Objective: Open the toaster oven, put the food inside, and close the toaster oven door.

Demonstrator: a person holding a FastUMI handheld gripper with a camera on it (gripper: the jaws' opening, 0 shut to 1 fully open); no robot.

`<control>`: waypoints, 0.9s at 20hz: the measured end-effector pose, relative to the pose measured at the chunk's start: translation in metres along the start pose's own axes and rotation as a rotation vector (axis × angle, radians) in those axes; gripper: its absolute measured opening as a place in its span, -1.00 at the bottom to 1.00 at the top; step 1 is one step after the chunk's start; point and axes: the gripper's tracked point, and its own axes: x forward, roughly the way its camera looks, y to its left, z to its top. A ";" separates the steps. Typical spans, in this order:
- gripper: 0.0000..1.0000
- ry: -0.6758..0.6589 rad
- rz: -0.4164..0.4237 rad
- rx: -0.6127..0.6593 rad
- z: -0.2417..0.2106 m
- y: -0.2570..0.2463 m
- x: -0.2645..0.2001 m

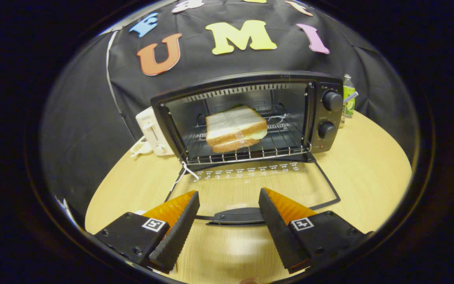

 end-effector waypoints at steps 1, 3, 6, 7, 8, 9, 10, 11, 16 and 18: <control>1.00 -0.016 -0.005 -0.012 -0.005 -0.001 -0.007; 1.00 -0.077 -0.020 -0.012 -0.008 -0.002 -0.017; 1.00 -0.136 -0.081 -0.008 -0.014 -0.016 -0.028; 1.00 -0.141 -0.101 -0.005 -0.018 -0.023 -0.029; 1.00 -0.138 -0.117 -0.001 -0.020 -0.028 -0.029; 1.00 -0.108 -0.120 -0.001 -0.027 -0.031 -0.024; 1.00 -0.067 -0.117 0.004 -0.038 -0.031 -0.019; 1.00 -0.020 -0.107 0.011 -0.048 -0.030 -0.012; 1.00 -0.008 -0.160 -0.080 -0.050 -0.028 -0.013; 1.00 0.001 -0.183 -0.132 -0.049 -0.029 -0.014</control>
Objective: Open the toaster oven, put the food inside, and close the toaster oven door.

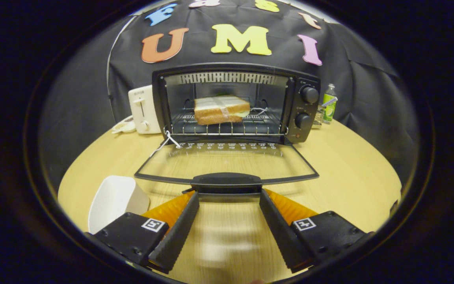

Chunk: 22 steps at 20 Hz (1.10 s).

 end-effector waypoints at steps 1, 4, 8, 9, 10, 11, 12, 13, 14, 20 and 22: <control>1.00 0.002 0.002 0.008 -0.002 0.002 0.001; 1.00 -0.012 0.006 0.033 0.001 0.001 0.001; 1.00 -0.054 0.012 0.053 0.009 0.001 -0.002; 1.00 -0.052 0.007 0.046 0.007 0.001 0.001; 1.00 -0.052 0.007 0.046 0.007 0.001 0.001; 1.00 -0.056 0.007 0.051 0.009 0.001 0.000; 1.00 -0.067 0.007 0.053 0.011 0.001 -0.001; 1.00 -0.076 0.006 0.056 0.011 0.001 -0.001; 1.00 -0.083 0.006 0.057 0.013 0.001 -0.001; 1.00 -0.146 0.008 0.066 0.022 0.001 -0.008; 1.00 -0.208 0.008 0.055 0.032 0.001 -0.015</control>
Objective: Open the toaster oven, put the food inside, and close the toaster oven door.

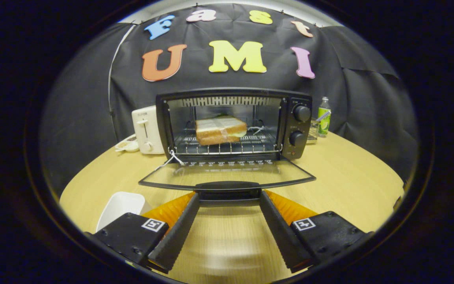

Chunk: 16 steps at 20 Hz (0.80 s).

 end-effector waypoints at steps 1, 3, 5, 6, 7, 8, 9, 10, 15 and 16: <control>1.00 -0.037 0.002 -0.010 0.007 0.000 -0.003; 1.00 -0.086 0.001 -0.038 0.017 0.002 -0.008; 1.00 -0.120 -0.002 -0.067 0.026 0.003 -0.009; 1.00 -0.134 -0.001 -0.078 0.021 0.002 -0.008; 1.00 -0.150 0.001 -0.083 0.026 0.002 -0.007; 1.00 -0.169 0.006 -0.084 0.031 0.002 -0.009; 1.00 -0.187 0.014 -0.075 0.035 0.002 -0.009; 1.00 -0.210 0.020 -0.066 0.042 0.002 -0.011; 1.00 -0.252 0.028 -0.039 0.084 0.004 -0.006; 1.00 -0.251 0.028 -0.031 0.090 0.005 -0.004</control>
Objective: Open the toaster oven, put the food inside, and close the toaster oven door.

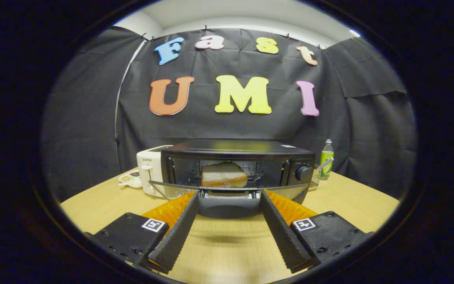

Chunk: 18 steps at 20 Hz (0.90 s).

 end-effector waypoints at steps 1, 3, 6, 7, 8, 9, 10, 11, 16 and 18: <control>1.00 -0.001 0.000 0.008 0.005 0.000 0.002; 1.00 -0.016 -0.002 0.012 0.022 -0.002 0.006; 1.00 -0.041 -0.017 0.004 0.040 -0.007 -0.007; 1.00 -0.042 -0.014 0.003 0.044 -0.005 -0.012; 1.00 -0.040 -0.019 0.002 0.050 -0.007 -0.019; 1.00 -0.040 -0.024 0.001 0.055 -0.011 -0.026; 1.00 -0.039 -0.027 0.005 0.061 -0.014 -0.034; 1.00 -0.027 -0.029 0.013 0.065 -0.016 -0.040; 1.00 -0.019 -0.021 0.062 0.106 -0.028 -0.078; 1.00 -0.032 -0.019 0.059 0.125 -0.032 -0.094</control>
